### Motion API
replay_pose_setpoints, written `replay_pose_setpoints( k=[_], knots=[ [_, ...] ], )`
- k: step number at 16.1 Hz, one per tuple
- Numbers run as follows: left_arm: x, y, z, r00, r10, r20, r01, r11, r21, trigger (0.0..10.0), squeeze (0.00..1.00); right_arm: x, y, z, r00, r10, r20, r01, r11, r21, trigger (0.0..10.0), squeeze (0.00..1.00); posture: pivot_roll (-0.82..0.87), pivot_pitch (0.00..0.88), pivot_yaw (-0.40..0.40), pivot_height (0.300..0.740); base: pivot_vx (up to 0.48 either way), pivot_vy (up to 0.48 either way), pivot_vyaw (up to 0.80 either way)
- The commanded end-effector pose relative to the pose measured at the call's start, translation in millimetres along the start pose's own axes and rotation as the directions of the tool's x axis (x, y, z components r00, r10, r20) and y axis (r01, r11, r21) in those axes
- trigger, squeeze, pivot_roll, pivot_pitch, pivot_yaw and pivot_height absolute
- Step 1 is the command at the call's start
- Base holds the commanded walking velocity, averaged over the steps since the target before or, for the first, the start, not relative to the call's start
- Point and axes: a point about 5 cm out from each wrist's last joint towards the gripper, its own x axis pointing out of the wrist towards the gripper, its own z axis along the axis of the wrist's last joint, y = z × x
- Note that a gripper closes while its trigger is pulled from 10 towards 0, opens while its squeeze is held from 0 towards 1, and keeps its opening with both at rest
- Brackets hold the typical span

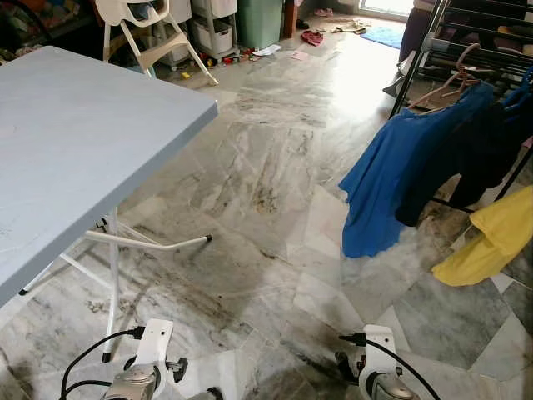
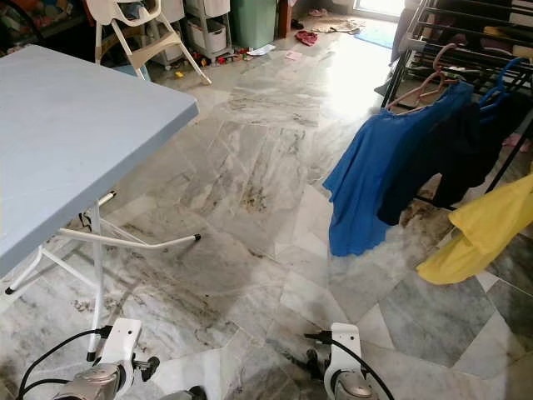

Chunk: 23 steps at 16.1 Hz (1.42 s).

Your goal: Hang hanger

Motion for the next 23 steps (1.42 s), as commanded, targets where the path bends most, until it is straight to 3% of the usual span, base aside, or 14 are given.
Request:
replay_pose_setpoints(
  k=[1,5,7,9,13,14,15,16,18,19,20,21,22,23],
  knots=[
    [0.4,-59.3,83,0.963,-0.213,0.165,0.2,0.975,0.095,10.0,0.0,-1.4,-4.1,-6,0.995,-0.101,-0.012,0.1,0.946,0.307,10.0,0.0,-0.33,0.0,0.221,0.74,0.0,0.0,0.0],
    [0.4,-63.2,80,0.961,-0.224,0.165,0.207,0.972,0.112,10.0,0.0,-2.5,-2.1,-6,0.997,-0.058,0.046,0.041,0.953,0.301,10.0,0.0,-0.34,0.0,0.226,0.74,0.0,0.0,0.0],
    [0.7,-62.4,77,0.961,-0.22,0.165,0.2,0.971,0.133,10.0,0.0,-4.3,-7.6,-14,0.998,-0.064,0.007,0.058,0.94,0.337,10.0,0.0,-0.34,0.0,0.205,0.74,0.0,0.0,0.0],
    [1.0,-62.7,75,0.963,-0.221,0.155,0.207,0.973,0.1,10.0,0.0,-5.5,-8.7,-19,0.999,-0.049,-0.002,0.047,0.948,0.315,10.0,0.0,-0.35,0.001,0.185,0.74,0.0,0.0,0.0],
    [1.7,-68.0,62,0.963,-0.228,0.142,0.227,0.974,0.024,10.0,0.0,-6.5,-7.8,-21,0.999,0.037,-0.012,-0.035,0.989,0.147,10.0,0.0,-0.31,0.012,0.115,0.74,0.0,0.0,0.0],
    [2.3,-65.3,56,0.968,-0.203,0.149,0.213,0.976,-0.053,10.0,0.0,-6.7,-9.2,-19,0.999,0.047,-0.003,-0.047,0.998,0.043,10.0,0.0,-0.26,0.02,0.055,0.74,0.0,0.0,0.0],
    [2.7,-62.3,51,0.972,-0.185,0.142,0.201,0.974,-0.107,10.0,0.0,-7.1,-9.0,-21,0.998,0.068,-0.018,-0.068,0.998,0.009,10.0,0.0,-0.24,0.022,0.036,0.74,0.0,0.0,0.0],
    [3.0,-55.6,44,0.977,-0.158,0.146,0.175,0.979,-0.109,10.0,0.0,-6.8,-7.1,-20,0.995,0.095,-0.026,-0.097,0.991,-0.094,10.0,0.0,-0.2,0.036,-0.003,0.74,0.0,0.0,0.0],
    [3.0,-50.2,30,0.984,-0.126,0.127,0.138,0.986,-0.089,10.0,0.0,-6.9,-8.8,-18,0.992,0.124,-0.028,-0.126,0.984,-0.122,10.0,0.0,-0.17,0.048,-0.021,0.74,0.0,0.0,0.0],
    [2.4,-45.6,18,0.984,-0.14,0.112,0.152,0.982,-0.115,10.0,0.0,-5.7,-9.5,-15,0.987,0.154,-0.045,-0.157,0.985,-0.071,10.0,0.0,-0.17,0.048,-0.009,0.74,0.0,0.0,0.0],
    [1.9,-47.2,19,0.978,-0.158,0.136,0.172,0.981,-0.095,10.0,0.0,-5.9,-12.4,-14,0.989,0.145,-0.043,-0.148,0.985,-0.092,10.0,0.0,-0.17,0.057,0.001,0.74,0.0,0.0,0.0],
    [0.2,-48.7,29,0.961,-0.174,0.215,0.162,0.984,0.072,10.0,0.0,-5.2,-12.3,-9,0.989,0.147,-0.014,-0.147,0.986,-0.08,10.0,0.0,-0.19,0.074,0.007,0.74,0.0,0.0,0.0],
    [-0.6,-51.3,34,0.95,-0.194,0.246,0.189,0.981,0.047,10.0,0.0,-5.3,-11.6,-5,0.987,0.162,0.022,-0.159,0.983,-0.095,10.0,0.0,-0.21,0.096,0.009,0.74,0.0,0.0,0.0],
    [-3.5,-53.1,50,0.911,-0.253,0.325,0.24,0.967,0.08,10.0,0.0,-5.2,-4.9,14,0.965,0.223,0.14,-0.211,0.973,-0.098,10.0,0.0,-0.22,0.121,0.011,0.74,0.0,0.0,0.0]
  ],
)
